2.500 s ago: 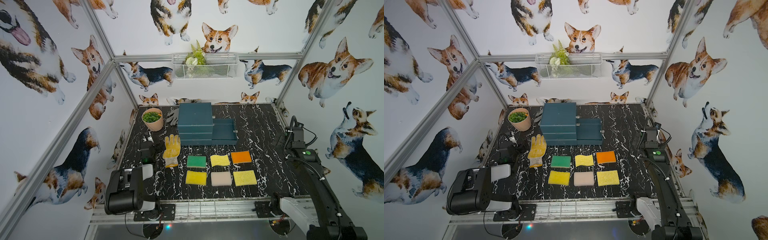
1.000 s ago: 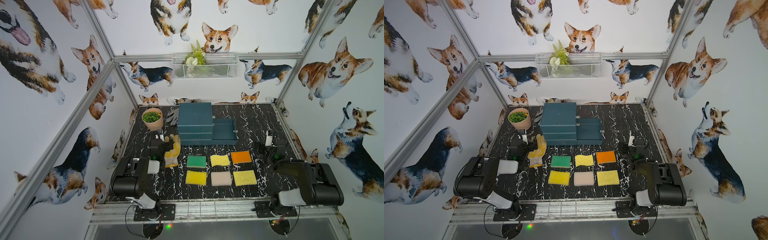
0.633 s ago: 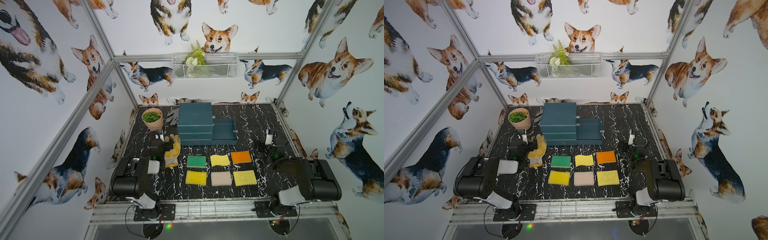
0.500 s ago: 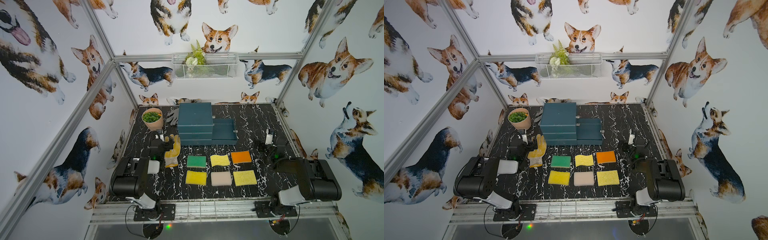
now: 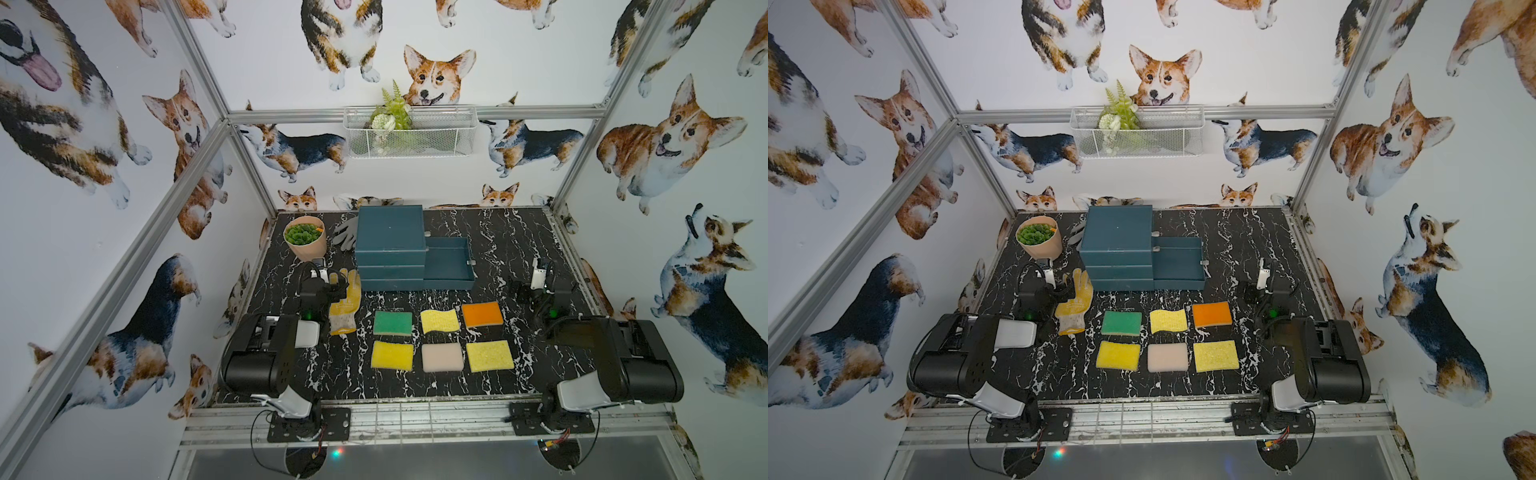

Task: Take the sponge out of the drawer
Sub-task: Reset both arms

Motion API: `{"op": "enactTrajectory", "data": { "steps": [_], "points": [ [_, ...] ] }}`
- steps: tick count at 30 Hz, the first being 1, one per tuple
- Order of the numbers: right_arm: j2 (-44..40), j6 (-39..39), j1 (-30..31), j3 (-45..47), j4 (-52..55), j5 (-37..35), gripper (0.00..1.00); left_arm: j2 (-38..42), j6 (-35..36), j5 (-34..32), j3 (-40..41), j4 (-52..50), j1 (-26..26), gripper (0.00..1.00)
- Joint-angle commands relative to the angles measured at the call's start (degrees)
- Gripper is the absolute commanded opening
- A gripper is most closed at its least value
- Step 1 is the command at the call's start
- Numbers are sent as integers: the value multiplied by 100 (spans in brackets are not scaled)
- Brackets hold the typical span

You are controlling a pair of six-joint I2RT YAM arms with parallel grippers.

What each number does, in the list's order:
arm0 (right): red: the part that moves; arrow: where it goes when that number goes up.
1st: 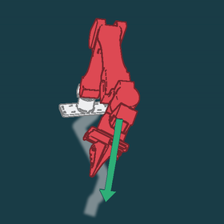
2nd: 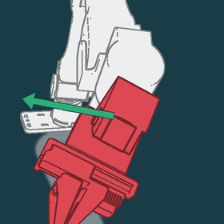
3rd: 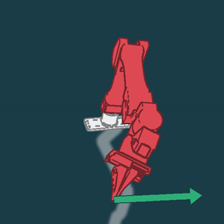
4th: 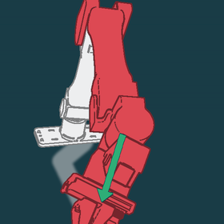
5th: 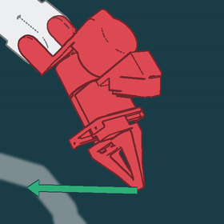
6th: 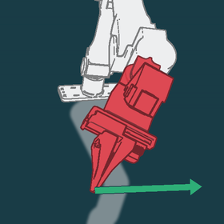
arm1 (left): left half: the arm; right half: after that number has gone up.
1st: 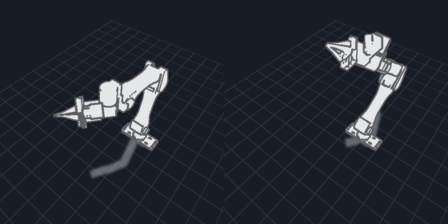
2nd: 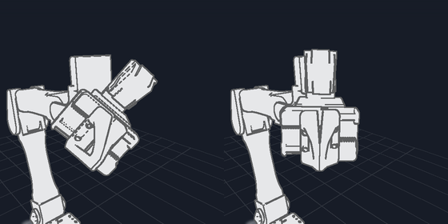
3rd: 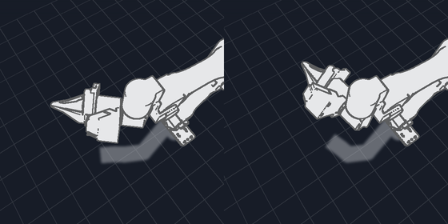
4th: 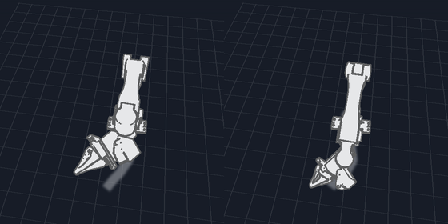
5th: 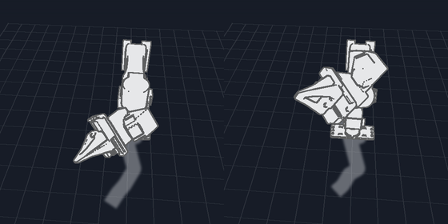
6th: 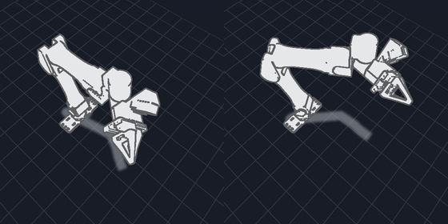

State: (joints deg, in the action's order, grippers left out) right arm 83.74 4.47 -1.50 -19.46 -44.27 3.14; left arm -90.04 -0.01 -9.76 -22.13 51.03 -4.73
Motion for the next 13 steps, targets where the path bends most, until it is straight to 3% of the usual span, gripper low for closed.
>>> {"op": "enactTrajectory", "data": {
  "steps": [1, 13],
  "points": [
    [-16, -37, 9, 8, -275, -4, 100, 2, 85, -17, -15, 153, 1, 100],
    [-16, -34, 5, 10, -275, -6, 100, -1, 88, 10, -31, 106, 7, 100]
  ]
}}
